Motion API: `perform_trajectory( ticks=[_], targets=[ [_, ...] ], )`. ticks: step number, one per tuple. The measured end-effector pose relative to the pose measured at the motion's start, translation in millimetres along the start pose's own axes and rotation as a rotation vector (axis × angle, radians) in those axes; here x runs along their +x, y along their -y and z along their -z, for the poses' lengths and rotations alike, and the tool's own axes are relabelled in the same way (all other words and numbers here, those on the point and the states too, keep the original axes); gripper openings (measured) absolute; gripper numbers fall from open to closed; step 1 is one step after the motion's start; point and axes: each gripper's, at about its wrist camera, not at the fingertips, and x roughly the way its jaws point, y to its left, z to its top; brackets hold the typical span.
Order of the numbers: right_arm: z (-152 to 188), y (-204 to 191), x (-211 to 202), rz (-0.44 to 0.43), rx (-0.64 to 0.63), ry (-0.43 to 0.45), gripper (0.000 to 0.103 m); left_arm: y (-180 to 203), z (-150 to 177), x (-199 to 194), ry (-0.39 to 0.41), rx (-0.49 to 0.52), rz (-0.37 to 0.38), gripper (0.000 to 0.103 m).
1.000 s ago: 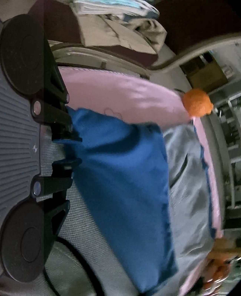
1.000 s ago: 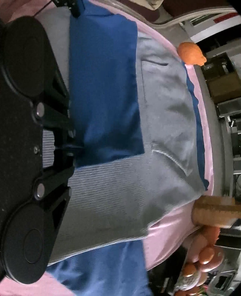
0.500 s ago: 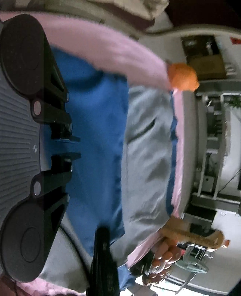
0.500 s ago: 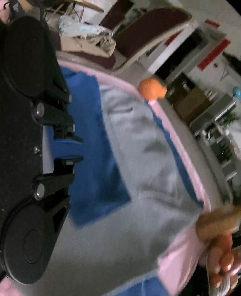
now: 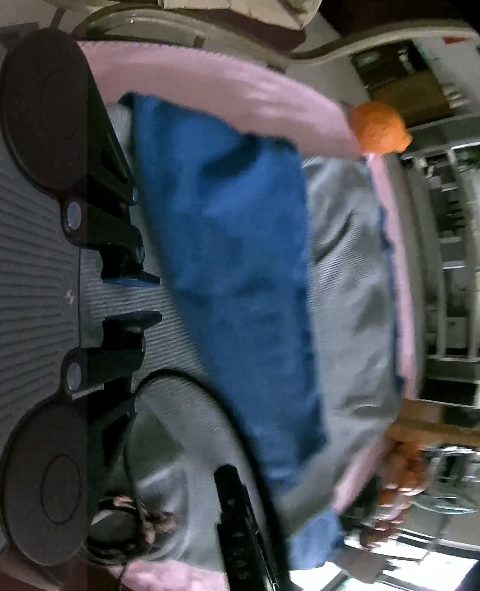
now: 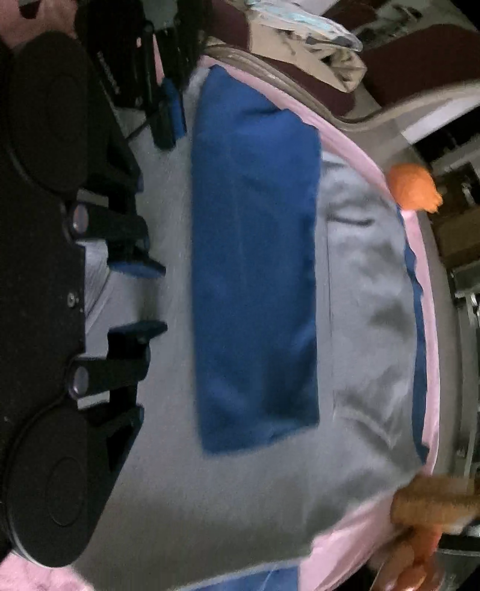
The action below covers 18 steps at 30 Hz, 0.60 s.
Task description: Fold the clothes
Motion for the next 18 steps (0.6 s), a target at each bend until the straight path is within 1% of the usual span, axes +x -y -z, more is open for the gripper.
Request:
perform_trajectory(
  ticks=[1,2,3,4,5,6,8,9,11,12,13,14,15,17,18],
  targets=[
    [-0.9,9.8,-7.0,-0.006,0.043,0.033,0.033,-4.1,-1.1,-5.7,0.027,-0.016,0.008,0.018],
    [-1.8,19.6,-13.9,-0.012,0.086,0.065,0.033,-8.2,-2.9,-9.8,0.052,-0.037,0.011,0.020],
    [-2.7,29.4,-20.9,-0.018,0.129,0.098,0.033,-12.2,-6.9,-8.9,0.067,-0.069,-0.001,0.022],
    [-3.8,39.1,-27.3,-0.024,0.176,0.133,0.031,-16.3,-10.9,-8.0,0.082,-0.102,-0.014,0.021],
    [-6.2,48.5,-30.5,-0.033,0.238,0.172,0.022,-19.5,-14.6,-6.1,0.094,-0.130,-0.029,0.016],
    [-9.2,56.3,-30.7,-0.052,0.290,0.199,0.018,-20.1,-17.1,-0.3,0.091,-0.143,-0.055,0.014],
    [-15.7,67.9,-25.3,-0.089,0.381,0.237,0.017,-19.7,-19.8,15.0,0.067,-0.145,-0.097,0.013],
    [-18.3,70.2,-19.3,-0.098,0.404,0.232,0.017,-18.7,-20.4,21.7,0.044,-0.139,-0.106,0.013],
    [-23.1,71.7,-4.4,-0.088,0.422,0.192,0.018,-16.5,-17.9,34.9,-0.020,-0.111,-0.126,0.014],
    [-23.8,70.1,3.9,-0.050,0.415,0.162,0.018,-12.6,-15.5,36.6,-0.037,-0.072,-0.144,0.015],
    [-21.4,67.5,11.4,0.002,0.395,0.129,0.010,-7.1,-14.7,34.8,-0.038,-0.024,-0.166,0.016],
    [-18.9,65.3,14.1,0.047,0.366,0.111,0.003,-4.5,-13.2,31.9,-0.044,-0.002,-0.179,0.016],
    [-17.3,65.4,11.0,0.068,0.349,0.104,0.002,-4.0,-11.6,27.4,-0.041,0.001,-0.184,0.017],
    [-14.0,63.9,-0.2,0.080,0.341,0.100,0.004,-4.4,-9.9,9.6,0.013,-0.004,-0.194,0.017],
    [-11.0,65.7,-9.1,0.085,0.343,0.125,0.006,-4.3,-9.6,-0.2,0.046,-0.008,-0.197,0.017]
  ],
)
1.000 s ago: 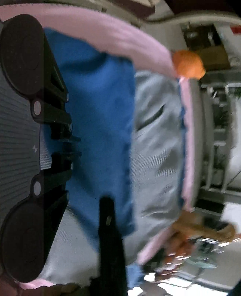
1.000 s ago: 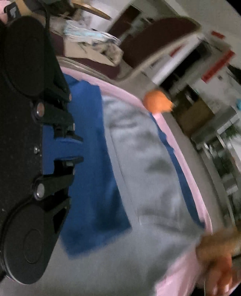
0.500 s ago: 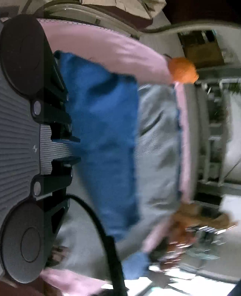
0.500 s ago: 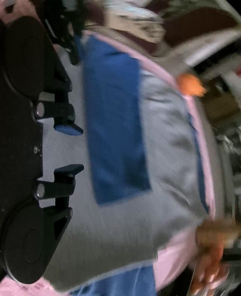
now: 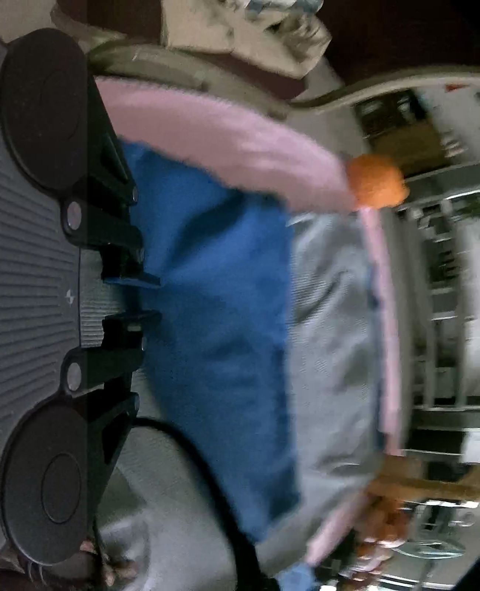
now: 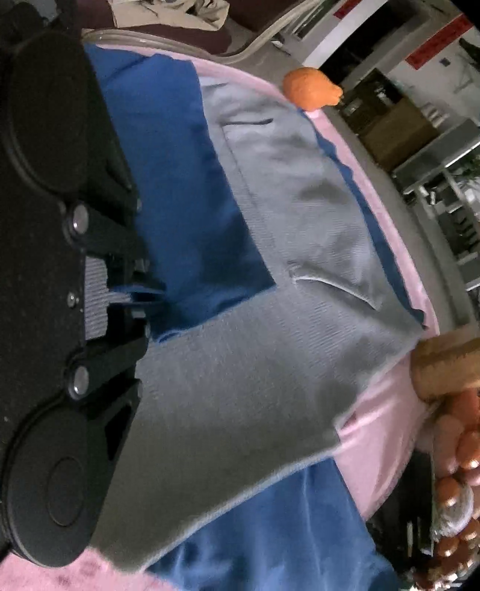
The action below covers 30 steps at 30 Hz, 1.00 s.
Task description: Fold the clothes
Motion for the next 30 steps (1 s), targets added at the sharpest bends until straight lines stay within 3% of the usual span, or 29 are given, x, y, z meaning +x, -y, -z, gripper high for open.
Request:
perform_trajectory(
  ticks=[4,6,8,13,17,22,26,30],
  targets=[
    [-10.0,30.1,-50.9,-0.096,0.075,0.183,0.011,-2.6,-11.6,-45.4,0.151,-0.082,0.022,0.017],
    [-18.8,51.7,-73.0,-0.115,0.134,0.285,0.018,2.9,-18.3,-58.1,0.180,-0.104,0.043,0.017],
    [-31.1,78.0,-88.0,-0.078,0.208,0.378,0.027,11.9,-23.3,-65.5,0.187,-0.116,0.072,0.017],
    [-66.4,158.7,-106.7,0.042,0.395,0.521,0.028,42.6,-33.5,-68.5,0.161,-0.106,0.162,0.017],
    [-86.5,232.0,-105.7,0.142,0.567,0.547,0.027,80.7,-35.9,-55.1,0.106,-0.051,0.254,0.017],
    [-107.9,290.7,-88.0,0.309,0.635,0.487,0.027,143.1,-32.1,-28.7,0.026,0.088,0.354,0.020],
    [-120.8,316.4,-73.2,0.365,0.612,0.464,0.027,186.5,-32.7,4.2,-0.040,0.154,0.326,0.021],
    [-132.2,330.1,-56.4,0.378,0.597,0.427,0.028,198.5,-44.8,26.0,-0.066,0.105,0.342,0.028]
  ],
)
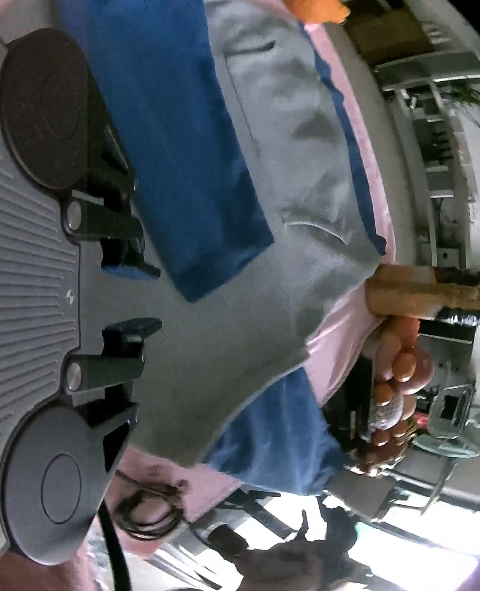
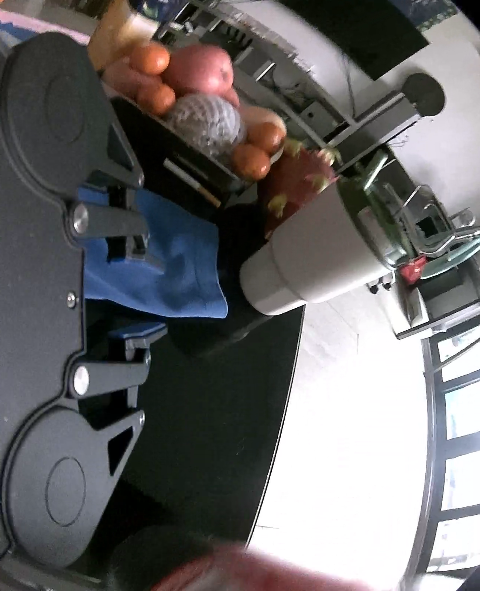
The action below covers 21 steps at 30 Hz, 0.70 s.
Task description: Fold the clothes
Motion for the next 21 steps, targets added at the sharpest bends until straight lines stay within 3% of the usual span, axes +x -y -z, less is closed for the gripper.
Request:
perform_trajectory(
  ticks=[9,10,12,15,18,21],
  targets=[
    [-1.2,-22.0,37.6,0.085,-0.180,-0.017,0.026,-12.2,1.2,11.7,-0.017,-0.031,-0.018,0.029],
    [-0.4,-24.2,39.4,0.103,-0.211,-0.007,0.022,-13.3,1.5,12.1,-0.018,-0.034,-0.023,0.029],
    [3.8,-29.0,41.0,0.130,-0.288,0.012,0.004,-14.1,2.3,10.7,-0.019,-0.038,-0.023,0.029],
    [9.3,-34.0,37.5,0.144,-0.345,0.038,0.001,-13.9,2.8,4.6,-0.009,-0.037,-0.018,0.029],
    [5.2,-39.2,6.9,0.077,-0.285,0.099,0.001,-14.1,2.7,-11.4,0.029,-0.026,-0.026,0.029],
    [6.6,-57.8,-49.3,-0.054,-0.258,0.166,0.001,-22.6,2.2,-37.2,0.079,-0.040,-0.032,0.029]
  ],
)
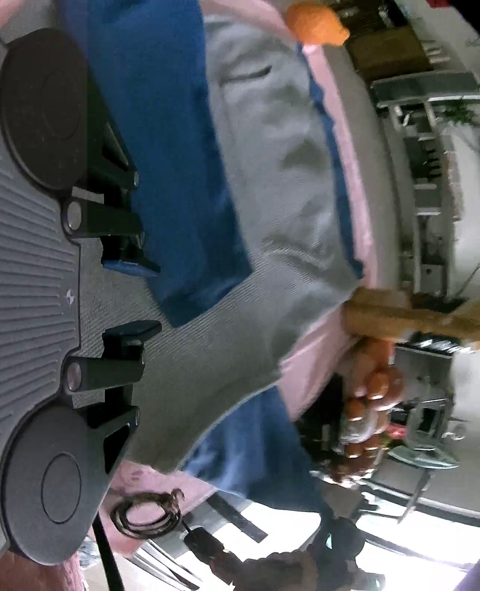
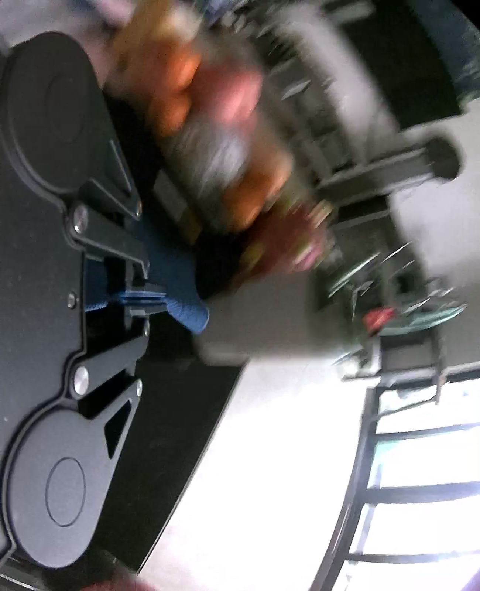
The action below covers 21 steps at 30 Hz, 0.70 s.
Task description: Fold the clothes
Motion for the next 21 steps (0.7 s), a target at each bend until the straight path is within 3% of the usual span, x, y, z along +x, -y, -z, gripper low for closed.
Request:
perform_trajectory(
  ticks=[4,9,14,16,18,20,21],
  targets=[
    [-0.3,-47.1,-89.2,-0.208,-0.010,0.092,0.001,-29.1,-3.4,-47.8,0.084,-0.025,-0.039,0.029],
    [43.0,-138.6,-198.5,-0.473,-0.138,0.099,0.001,-93.3,1.0,-112.1,0.185,-0.071,-0.130,0.030],
    [130.8,-248.4,-252.6,-0.686,-0.322,-0.094,0.001,-176.9,25.2,-139.9,0.221,-0.221,-0.182,0.030],
    [170.8,-284.0,-253.9,-0.726,-0.408,-0.230,0.003,-203.9,42.6,-132.8,0.193,-0.314,-0.189,0.029],
    [201.9,-307.9,-243.6,-0.779,-0.458,-0.448,0.005,-227.7,54.5,-124.4,0.134,-0.416,-0.184,0.024],
    [211.2,-310.9,-239.4,-0.799,-0.477,-0.539,0.016,-237.3,53.3,-122.4,0.125,-0.462,-0.125,0.028],
    [205.8,-306.1,-239.3,-0.793,-0.476,-0.523,0.023,-239.2,51.8,-121.8,0.131,-0.467,-0.098,0.029]
  ],
)
